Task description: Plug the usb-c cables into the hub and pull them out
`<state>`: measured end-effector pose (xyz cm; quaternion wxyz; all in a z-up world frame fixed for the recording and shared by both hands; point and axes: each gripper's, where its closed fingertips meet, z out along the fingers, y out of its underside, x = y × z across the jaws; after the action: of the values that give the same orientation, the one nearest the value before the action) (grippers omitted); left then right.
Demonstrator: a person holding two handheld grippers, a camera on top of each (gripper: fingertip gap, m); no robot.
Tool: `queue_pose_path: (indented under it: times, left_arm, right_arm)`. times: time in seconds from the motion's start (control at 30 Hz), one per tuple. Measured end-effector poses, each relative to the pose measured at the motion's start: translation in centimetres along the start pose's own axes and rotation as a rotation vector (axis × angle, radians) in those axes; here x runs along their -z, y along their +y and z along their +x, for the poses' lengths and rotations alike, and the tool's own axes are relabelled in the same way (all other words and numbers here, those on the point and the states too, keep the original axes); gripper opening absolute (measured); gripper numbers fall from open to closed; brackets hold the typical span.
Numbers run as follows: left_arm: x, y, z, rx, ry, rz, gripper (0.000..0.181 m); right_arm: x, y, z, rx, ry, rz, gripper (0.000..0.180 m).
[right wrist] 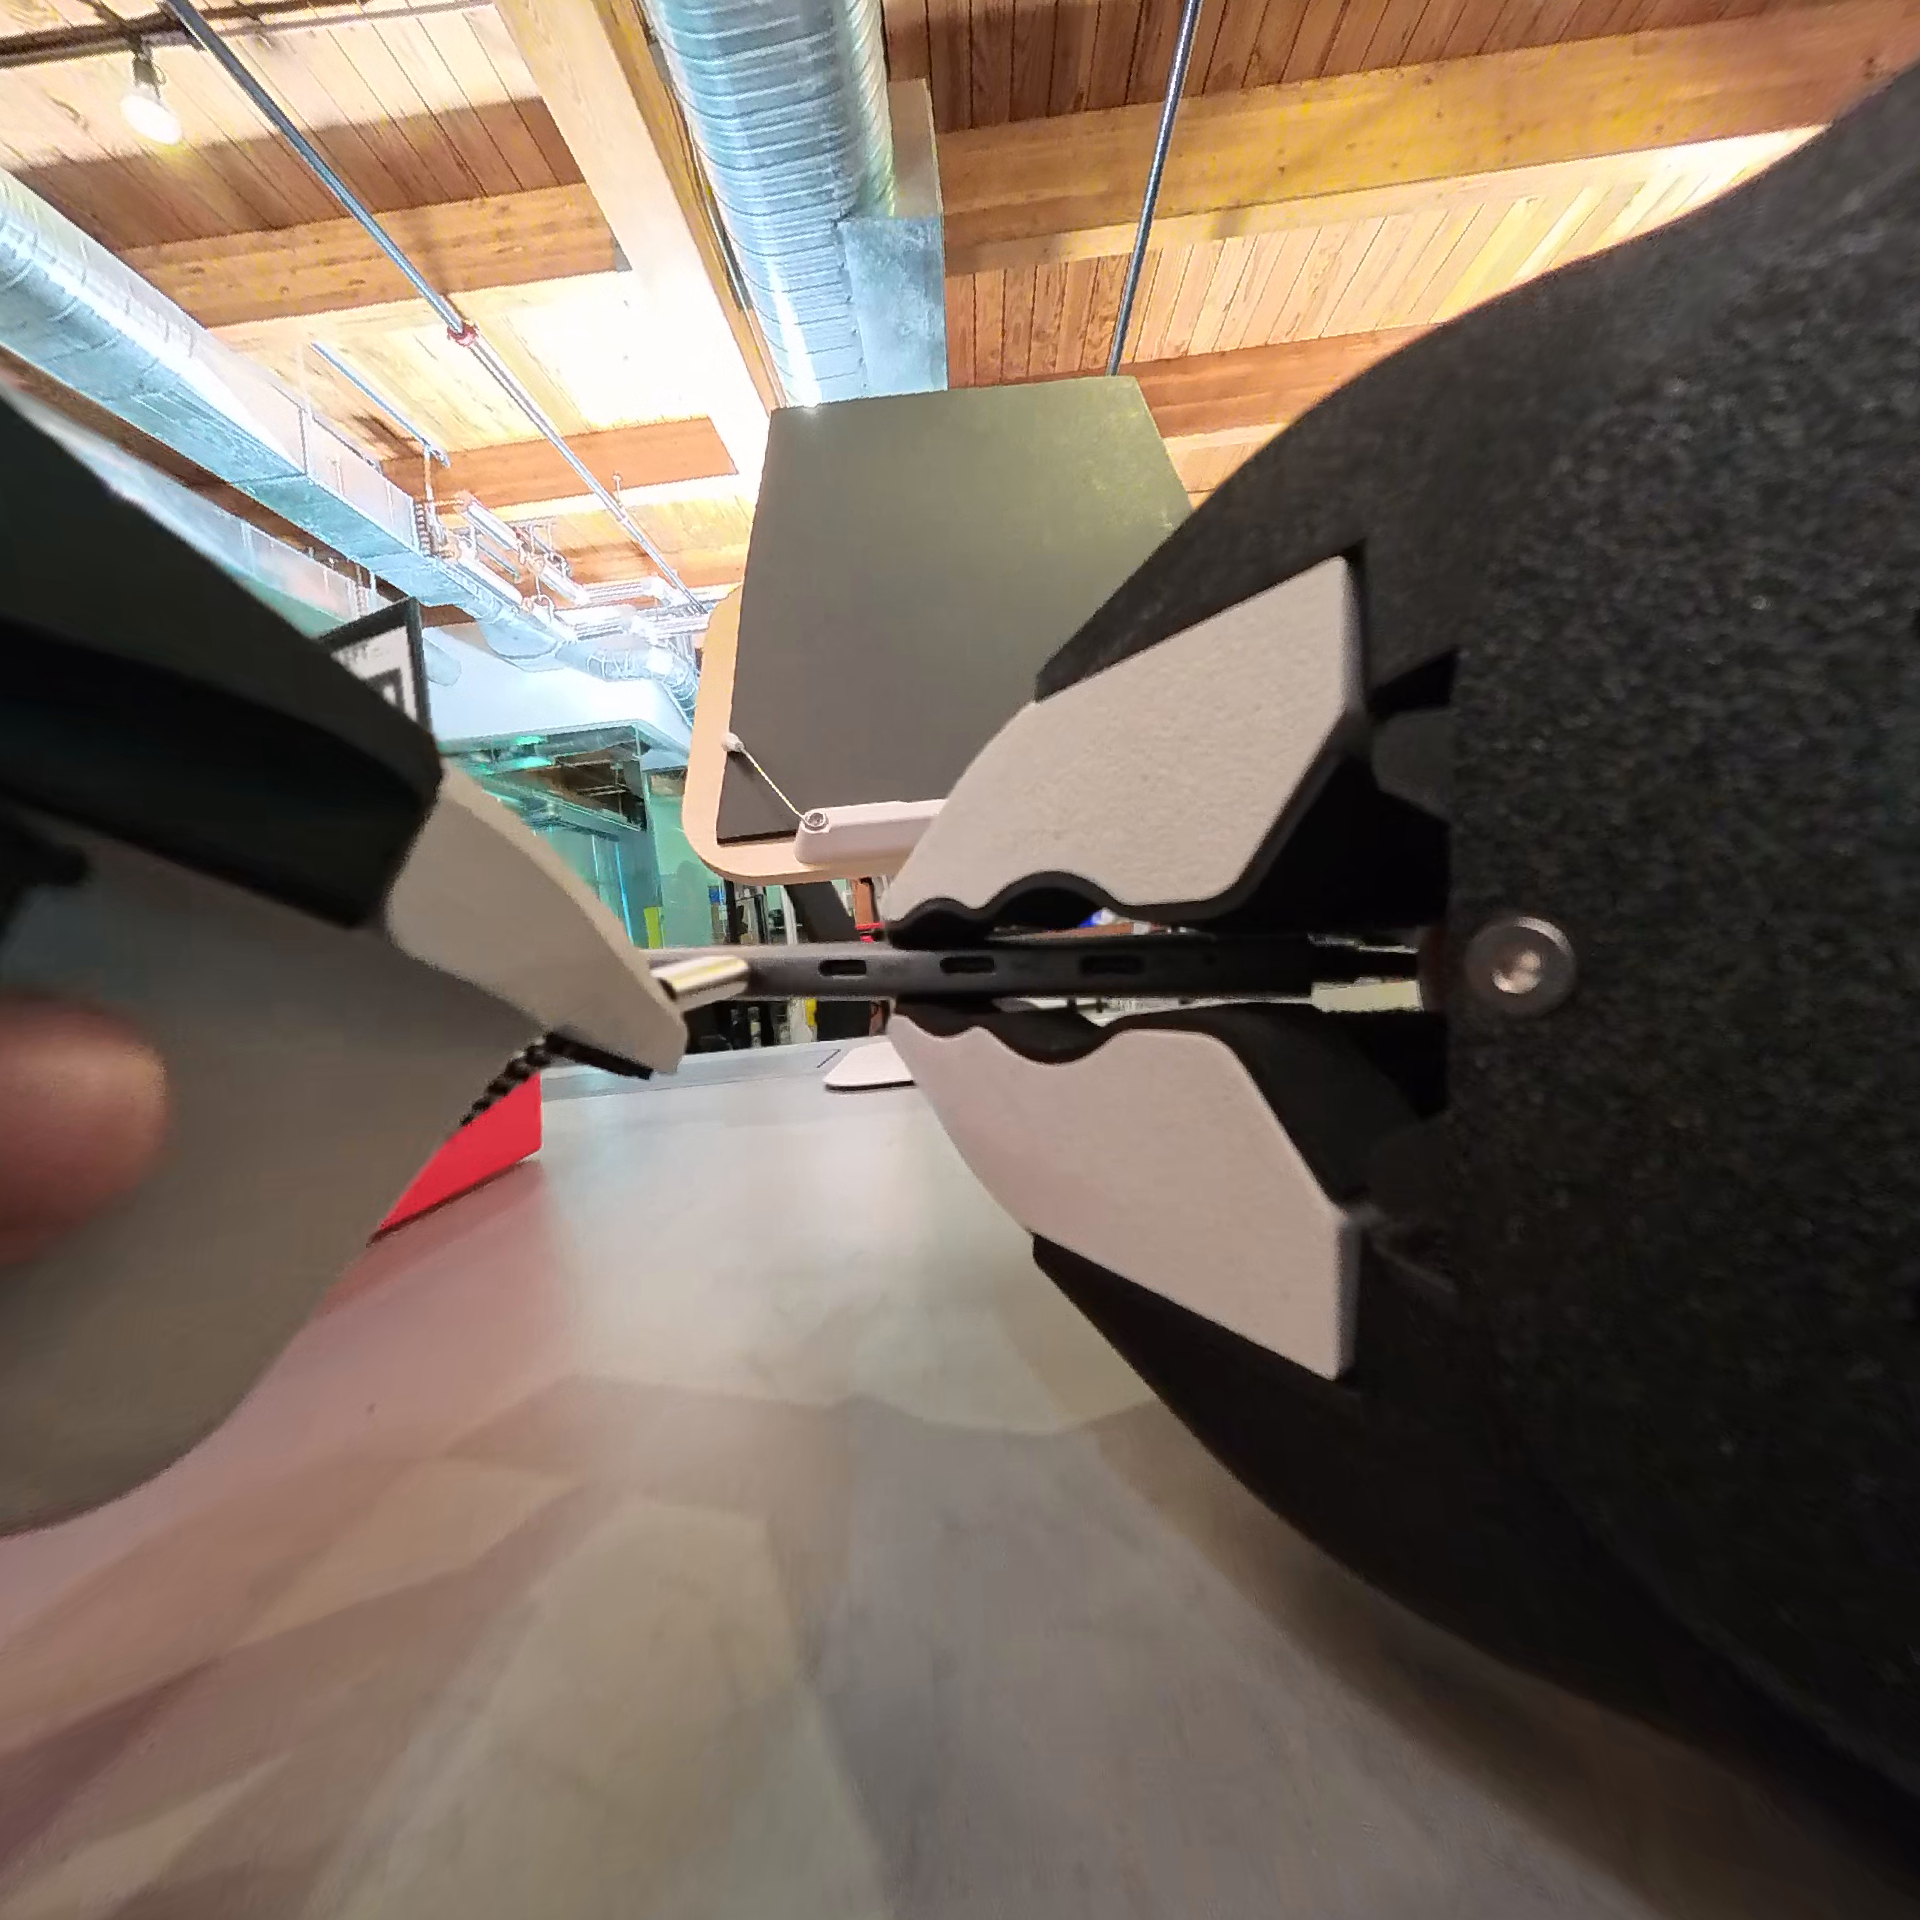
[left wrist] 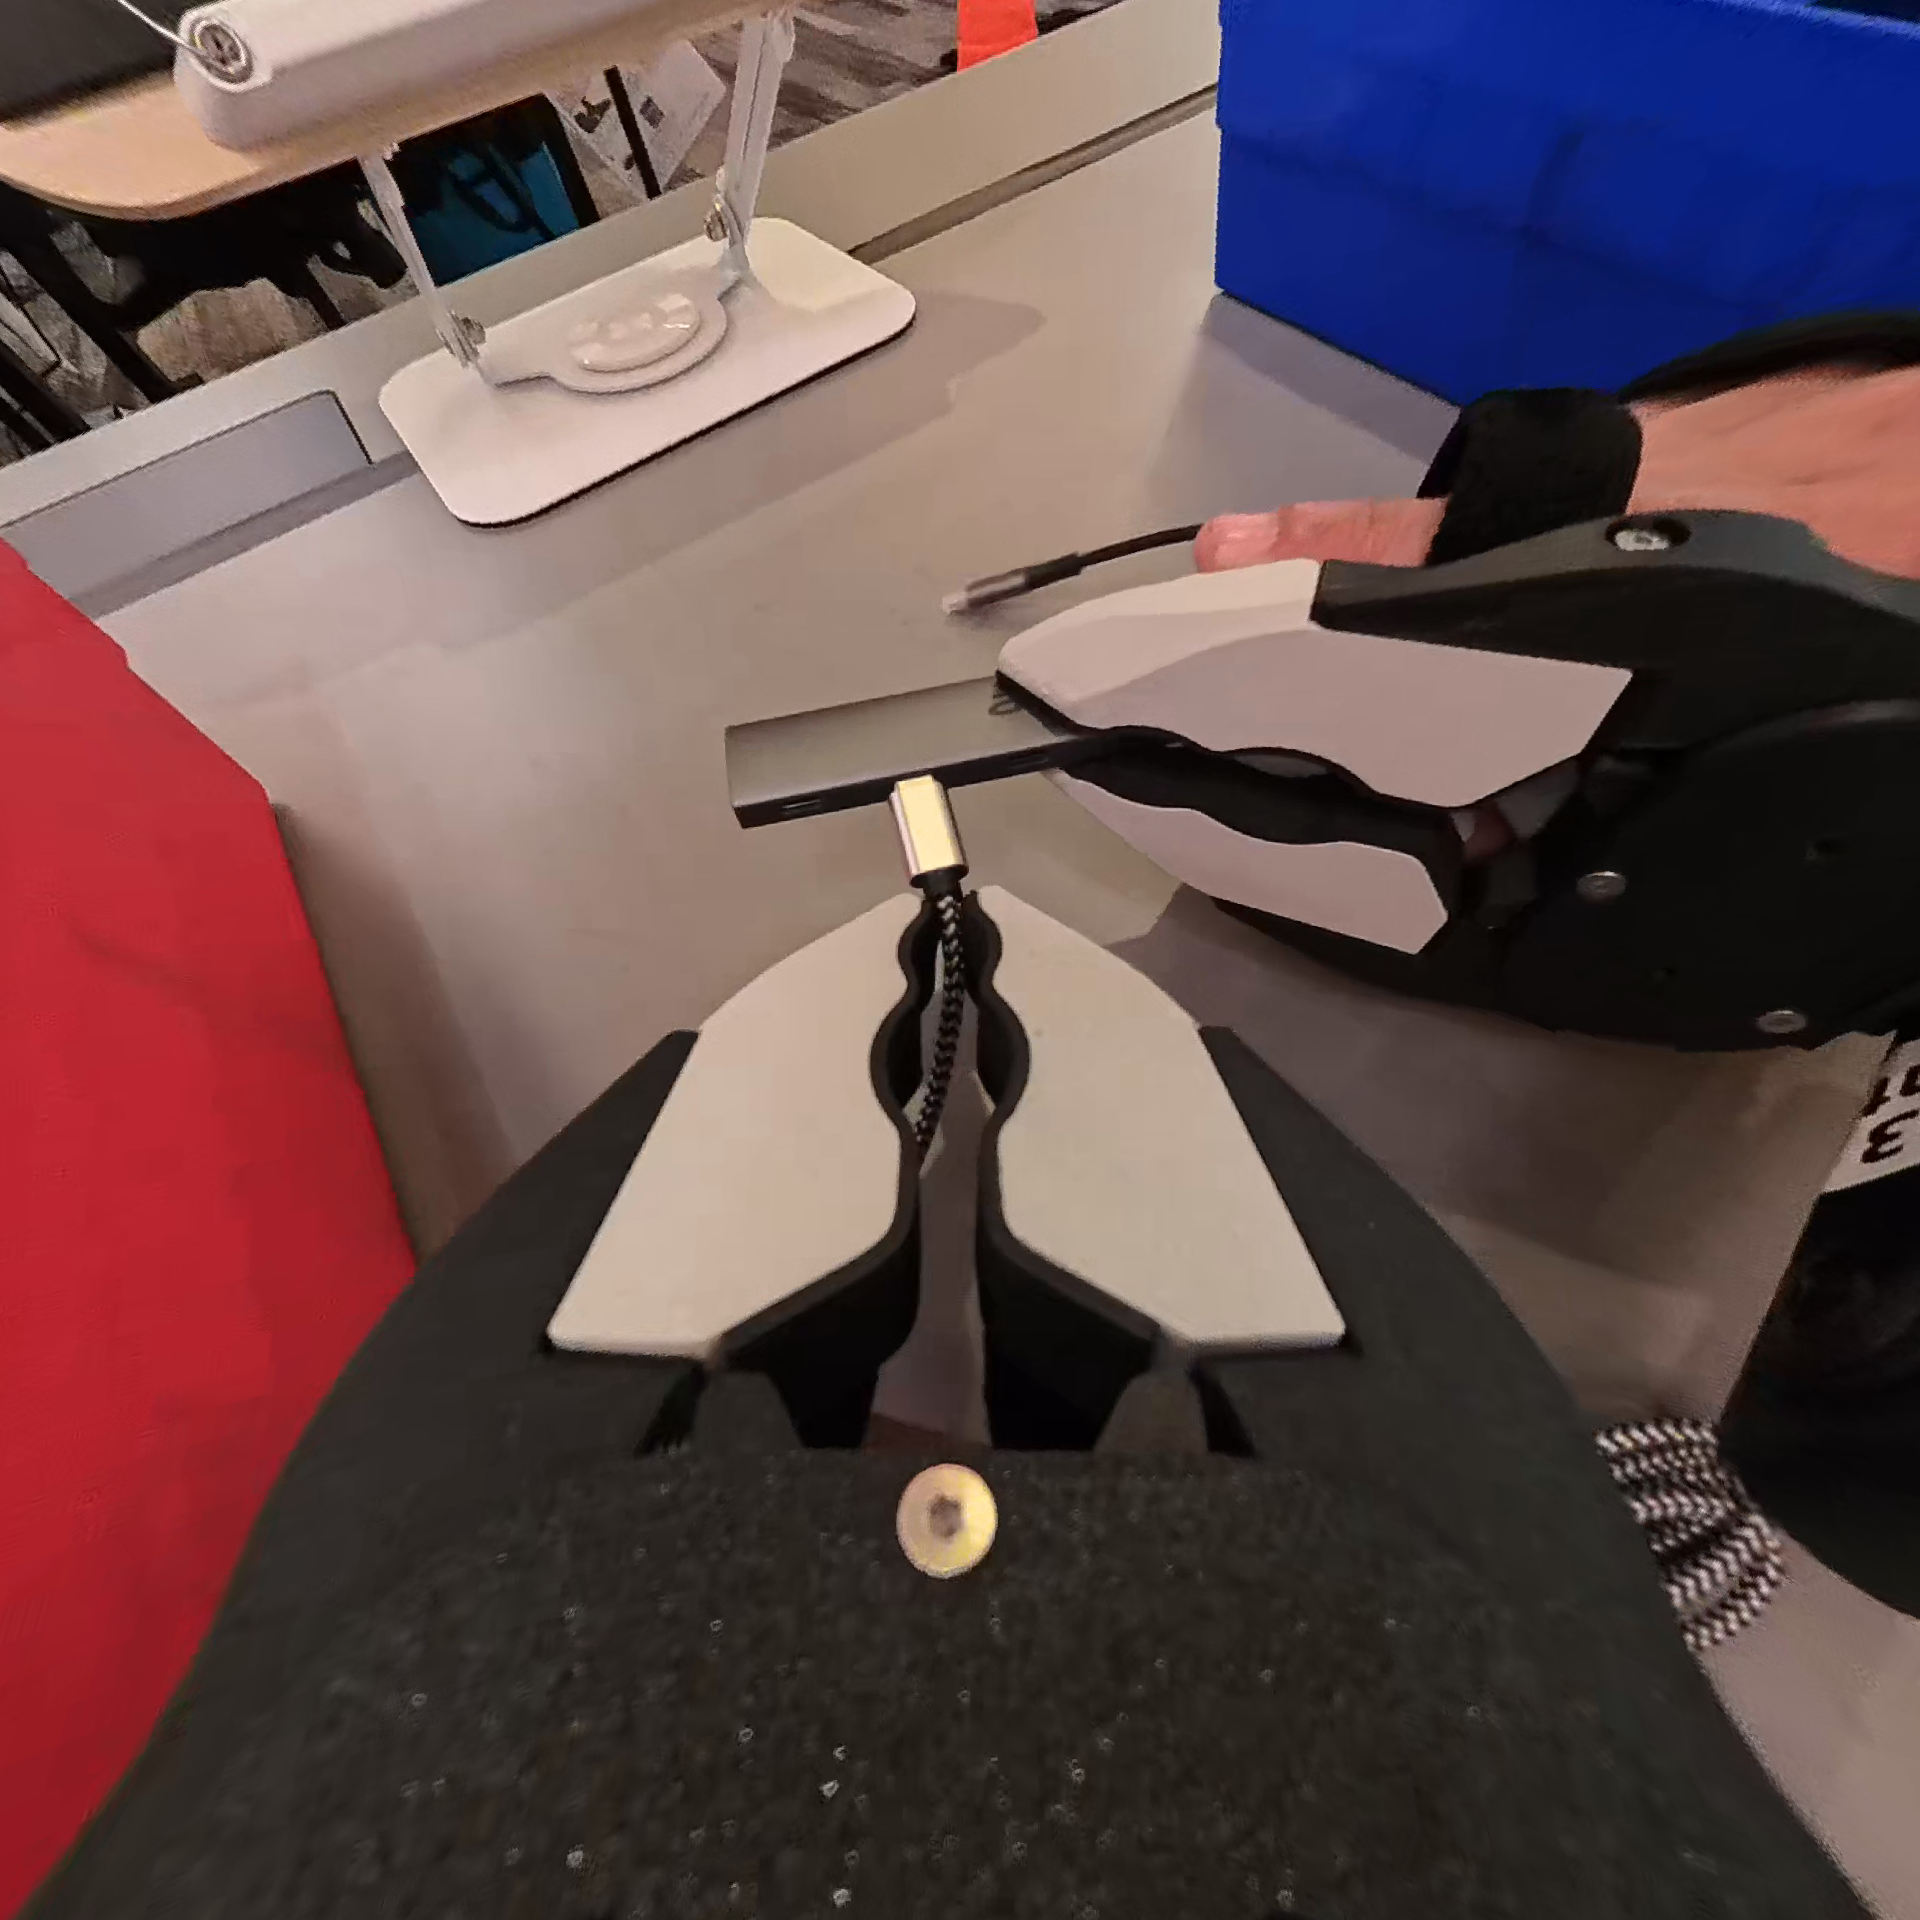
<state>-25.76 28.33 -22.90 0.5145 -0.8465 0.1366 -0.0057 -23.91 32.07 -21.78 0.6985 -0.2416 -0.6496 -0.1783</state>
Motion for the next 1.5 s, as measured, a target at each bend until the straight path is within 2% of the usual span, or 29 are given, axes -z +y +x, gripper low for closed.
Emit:
queue_pose_path:
  times: [0.8, 1.07, 1.2, 1.3, 1.5]
  left_arm:
    - [0.3, 0.5, -0.1, 0.004, 0.049, -0.043, 0.006]
    - [0.2, 0.5, -0.4, 0.017, 0.052, -0.040, 0.006]
    - [0.4, -0.2, -0.3, -0.029, 0.036, -0.029, 0.004]
    - [0.2, 0.0, -0.1, -0.049, 0.029, -0.039, 0.004]
    - [0.1, 0.4, 0.0, -0.004, 0.053, -0.052, 0.004]
  right_arm:
    - [0.7, -1.5, -0.3, -0.033, -0.032, 0.073, 0.008]
    - [0.4, -1.4, -0.7, 0.025, -0.016, 0.049, 0.009]
    - [0.4, -1.0, -0.1, -0.125, -0.051, 0.046, 0.009]
    - [0.6, -0.7, -0.4, -0.162, -0.092, 0.031, 0.010]
    - [0.5, -0.6, -0.9, -0.086, -0.083, 0.014, 0.011]
